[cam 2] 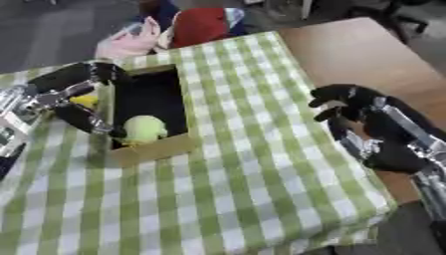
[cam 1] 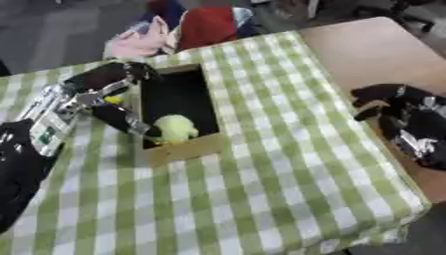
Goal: Pick up objects on the table and place them in the box.
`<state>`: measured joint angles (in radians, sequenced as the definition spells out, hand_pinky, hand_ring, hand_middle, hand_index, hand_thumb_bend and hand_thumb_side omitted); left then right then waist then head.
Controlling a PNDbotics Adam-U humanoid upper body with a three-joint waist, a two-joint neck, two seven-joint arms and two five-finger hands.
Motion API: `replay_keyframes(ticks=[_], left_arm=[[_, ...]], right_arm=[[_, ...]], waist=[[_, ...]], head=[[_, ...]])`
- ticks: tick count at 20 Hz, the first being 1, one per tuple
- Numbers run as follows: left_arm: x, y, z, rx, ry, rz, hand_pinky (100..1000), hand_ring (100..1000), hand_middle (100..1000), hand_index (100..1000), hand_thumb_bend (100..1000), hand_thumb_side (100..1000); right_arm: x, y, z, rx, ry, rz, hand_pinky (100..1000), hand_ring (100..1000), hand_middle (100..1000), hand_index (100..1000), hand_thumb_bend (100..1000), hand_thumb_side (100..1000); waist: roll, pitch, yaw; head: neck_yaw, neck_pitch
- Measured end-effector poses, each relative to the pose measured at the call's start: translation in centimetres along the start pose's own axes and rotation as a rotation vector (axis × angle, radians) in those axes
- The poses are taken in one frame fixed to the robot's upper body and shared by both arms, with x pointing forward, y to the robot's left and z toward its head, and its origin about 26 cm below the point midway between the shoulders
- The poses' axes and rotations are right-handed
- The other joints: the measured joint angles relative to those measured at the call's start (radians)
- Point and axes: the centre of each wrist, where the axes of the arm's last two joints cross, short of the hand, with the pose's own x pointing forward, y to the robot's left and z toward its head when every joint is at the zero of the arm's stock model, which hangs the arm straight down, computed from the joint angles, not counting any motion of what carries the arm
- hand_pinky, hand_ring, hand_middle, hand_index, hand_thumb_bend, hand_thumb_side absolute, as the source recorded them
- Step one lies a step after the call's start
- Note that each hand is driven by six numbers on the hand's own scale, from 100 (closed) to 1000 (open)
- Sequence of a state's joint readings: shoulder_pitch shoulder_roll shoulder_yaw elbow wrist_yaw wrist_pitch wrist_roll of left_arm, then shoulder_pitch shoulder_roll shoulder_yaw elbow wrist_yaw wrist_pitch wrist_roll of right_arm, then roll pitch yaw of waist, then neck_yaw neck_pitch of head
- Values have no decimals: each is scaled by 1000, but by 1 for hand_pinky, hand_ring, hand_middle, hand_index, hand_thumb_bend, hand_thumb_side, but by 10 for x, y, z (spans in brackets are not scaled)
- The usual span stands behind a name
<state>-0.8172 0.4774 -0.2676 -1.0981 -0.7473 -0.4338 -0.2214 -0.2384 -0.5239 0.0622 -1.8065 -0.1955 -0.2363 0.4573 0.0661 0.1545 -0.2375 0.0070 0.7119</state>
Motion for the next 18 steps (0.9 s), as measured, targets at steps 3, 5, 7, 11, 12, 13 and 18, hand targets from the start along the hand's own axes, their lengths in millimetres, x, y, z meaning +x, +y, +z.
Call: replay_keyframes(ticks=[3,5,7,11,12,13,18], left_arm=[[-8,9,9,33,33,-15,704,716,756,823,567,359],[-16,17,19,37,59,-28,705,708,745,814,523,274],[-25,27,30,32,85,-44,706,705,741,812,498,237],[-44,38,56,-5,143,-68,708,705,738,804,435,143],[-49,39,62,-14,159,-70,708,704,737,803,430,133],[-53,39,67,-21,176,-70,704,700,733,798,422,122],[-72,31,85,-47,268,-57,698,690,719,791,423,119]], right_arm=[[0,0,0,-1,2,-1,729,937,718,870,100,437],[-1,0,1,-1,3,-1,729,937,718,870,100,439],[-1,0,1,-2,5,-2,729,937,718,870,100,439],[-2,1,3,-2,10,-4,729,937,718,870,100,441],[-2,1,3,-2,10,-4,729,937,718,870,100,440],[-2,1,3,-2,11,-4,729,936,718,870,100,439],[-2,1,3,-2,10,-4,729,936,718,870,100,439]], waist=[[-1,0,10],[-1,-1,16],[-1,-1,22],[-1,-3,27],[-1,-3,28],[-1,-3,28],[-1,-3,26]], head=[[-2,0],[-5,0],[-9,0],[-15,0],[-17,0],[-18,0],[-19,0]])
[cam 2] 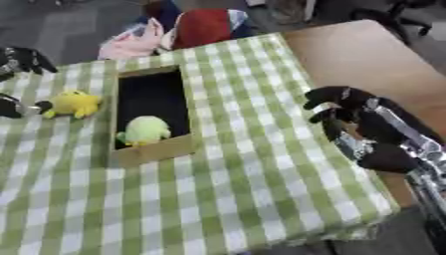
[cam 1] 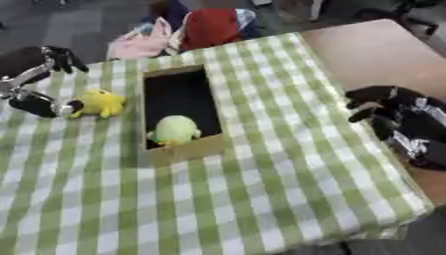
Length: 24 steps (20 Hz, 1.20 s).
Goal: Pick up objects on the table and place them in the box.
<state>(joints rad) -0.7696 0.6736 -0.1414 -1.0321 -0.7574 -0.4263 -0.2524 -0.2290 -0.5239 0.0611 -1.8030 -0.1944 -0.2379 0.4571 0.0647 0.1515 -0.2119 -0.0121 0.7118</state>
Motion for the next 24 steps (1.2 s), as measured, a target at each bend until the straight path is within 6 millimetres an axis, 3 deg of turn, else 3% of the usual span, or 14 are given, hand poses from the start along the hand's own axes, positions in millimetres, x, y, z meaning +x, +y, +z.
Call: replay_keyframes(ticks=[7,24], left_arm=[[-21,-17,9,0,102,-2,692,686,712,786,416,100],[-30,-37,9,45,170,-37,687,672,688,778,400,100]], right_arm=[[0,0,0,5,-5,2,729,936,717,870,100,444],[4,-2,-8,27,-33,18,729,937,717,870,100,461]], waist=[[-1,4,-17],[0,42,-71]], head=[[0,-1],[20,-28]])
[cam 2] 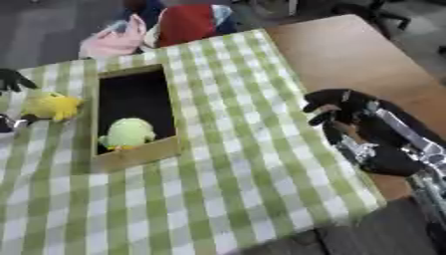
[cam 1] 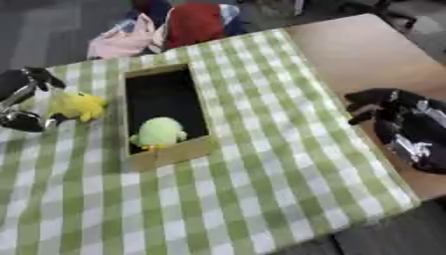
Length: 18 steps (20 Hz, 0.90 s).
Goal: Pick up objects on the table and place them in the box.
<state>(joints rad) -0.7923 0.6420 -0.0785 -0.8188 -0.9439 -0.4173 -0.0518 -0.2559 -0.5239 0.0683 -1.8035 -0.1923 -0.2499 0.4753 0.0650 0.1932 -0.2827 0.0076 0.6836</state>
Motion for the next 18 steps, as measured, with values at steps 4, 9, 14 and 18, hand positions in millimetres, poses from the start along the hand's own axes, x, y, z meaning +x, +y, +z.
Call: replay_keyframes(ticks=[4,9,14,18], left_arm=[[-2,-3,1,-21,12,-17,671,639,644,765,385,100],[-1,-7,0,-17,33,-23,618,555,553,703,359,100],[2,-11,-1,31,62,-23,531,449,437,569,328,100],[3,-16,-1,59,77,-14,489,408,383,501,286,100]], right_arm=[[0,0,0,2,1,1,729,937,716,870,100,464],[0,0,0,4,1,4,729,937,716,870,100,466],[0,0,0,4,1,5,728,937,716,870,100,468],[0,0,0,4,1,4,728,937,716,870,100,466]], waist=[[0,3,-4],[1,4,-6],[1,4,-5],[1,4,3]], head=[[8,-4],[7,-7],[6,-7],[2,-7]])
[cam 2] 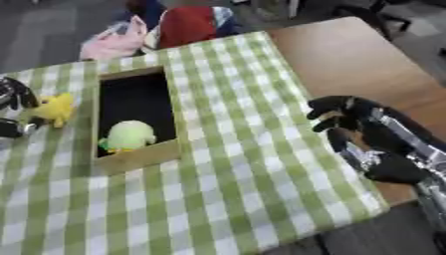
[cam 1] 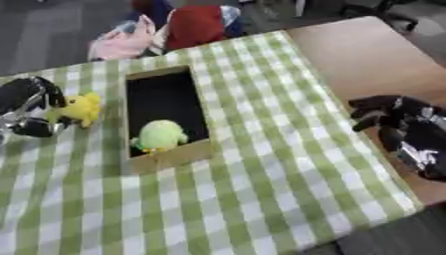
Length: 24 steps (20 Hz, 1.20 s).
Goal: Pick up objects on the table and place them in the box.
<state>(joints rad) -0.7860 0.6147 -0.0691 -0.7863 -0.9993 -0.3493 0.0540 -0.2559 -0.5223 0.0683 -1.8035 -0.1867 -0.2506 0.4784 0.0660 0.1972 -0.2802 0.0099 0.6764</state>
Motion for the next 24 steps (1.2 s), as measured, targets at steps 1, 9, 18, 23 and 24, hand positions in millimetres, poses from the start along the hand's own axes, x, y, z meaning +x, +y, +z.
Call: replay_keyframes(ticks=[1,9,18,23,24], left_arm=[[0,-1,0,6,3,5,486,407,379,495,282,100],[5,12,-3,77,-15,64,467,385,345,449,227,100],[31,59,-18,175,-160,107,473,388,347,449,203,100],[63,77,-28,187,-311,104,484,399,357,456,216,100],[70,79,-30,185,-342,102,484,399,357,456,216,100]], right_arm=[[0,0,0,0,0,-1,728,937,716,870,100,465],[-1,1,0,-3,-2,-5,729,937,716,870,100,457],[-1,2,1,-2,1,-11,729,936,715,869,100,452],[-1,2,1,2,-1,-14,729,936,713,869,100,450],[-1,2,1,3,-1,-15,729,936,713,869,100,450]], waist=[[0,0,2],[-6,-11,19],[-10,-27,21],[-9,-31,5],[-9,-32,1]], head=[[-1,0],[-7,0],[-12,1],[-10,1],[-9,1]])
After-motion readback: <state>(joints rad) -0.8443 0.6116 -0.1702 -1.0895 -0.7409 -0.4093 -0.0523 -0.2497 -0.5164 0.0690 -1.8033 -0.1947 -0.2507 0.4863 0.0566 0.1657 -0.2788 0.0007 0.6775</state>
